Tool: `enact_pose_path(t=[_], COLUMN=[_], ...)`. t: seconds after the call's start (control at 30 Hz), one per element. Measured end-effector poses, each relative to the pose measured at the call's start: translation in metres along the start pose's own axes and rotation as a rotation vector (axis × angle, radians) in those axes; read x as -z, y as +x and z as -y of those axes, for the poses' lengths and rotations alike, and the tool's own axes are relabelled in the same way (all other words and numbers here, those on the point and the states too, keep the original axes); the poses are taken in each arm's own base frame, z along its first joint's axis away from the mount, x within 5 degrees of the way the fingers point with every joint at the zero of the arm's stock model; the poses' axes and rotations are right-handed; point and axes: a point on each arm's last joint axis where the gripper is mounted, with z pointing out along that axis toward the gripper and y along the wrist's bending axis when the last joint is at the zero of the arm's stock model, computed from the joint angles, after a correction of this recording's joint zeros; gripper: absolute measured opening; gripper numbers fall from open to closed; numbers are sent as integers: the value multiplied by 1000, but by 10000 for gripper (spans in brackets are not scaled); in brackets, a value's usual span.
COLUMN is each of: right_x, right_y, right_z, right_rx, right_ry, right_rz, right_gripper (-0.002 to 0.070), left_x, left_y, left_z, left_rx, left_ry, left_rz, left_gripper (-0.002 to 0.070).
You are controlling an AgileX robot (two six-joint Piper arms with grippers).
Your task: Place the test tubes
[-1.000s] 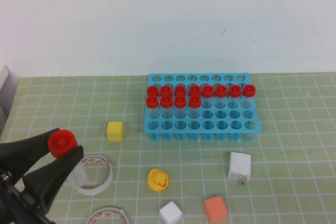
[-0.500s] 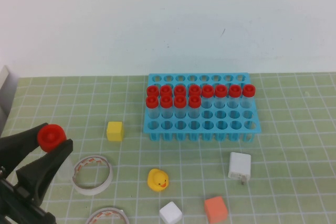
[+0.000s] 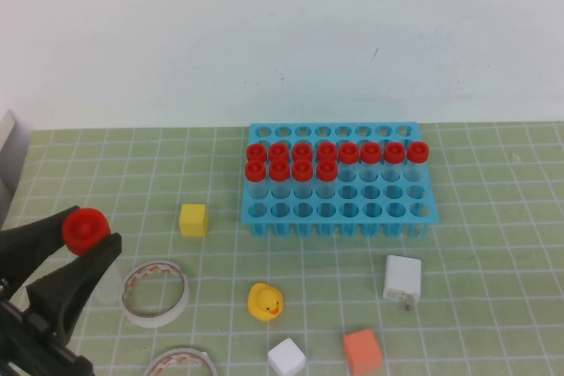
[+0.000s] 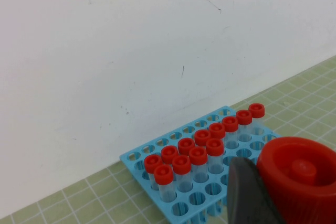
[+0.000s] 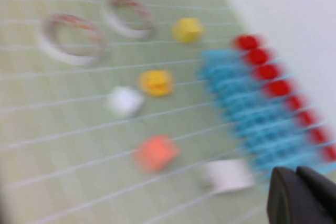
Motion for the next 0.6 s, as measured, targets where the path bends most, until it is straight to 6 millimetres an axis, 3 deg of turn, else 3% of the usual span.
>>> enact_pose_path(t=[0.17,0.27,0.43,0.6], right_x=[6,27,54,60], right_y=[9,19,26,29], right_z=[-19,-29,-36,-35], right_rx=[-197,-276,-339,-333], right_ry=[-200,-296,-343,-325], right_rz=[-96,-119,-16,7], right_gripper=[-1,-1,-1,-1], left_x=[0,0,0,0], left_y=[0,0,0,0], left_z=[0,0,-1,-2], left_rx=[0,2,2,2], left_ry=[-3,-3,-7,-22], left_rz=[0,1,0,-3], left_gripper=[264,264,264,264])
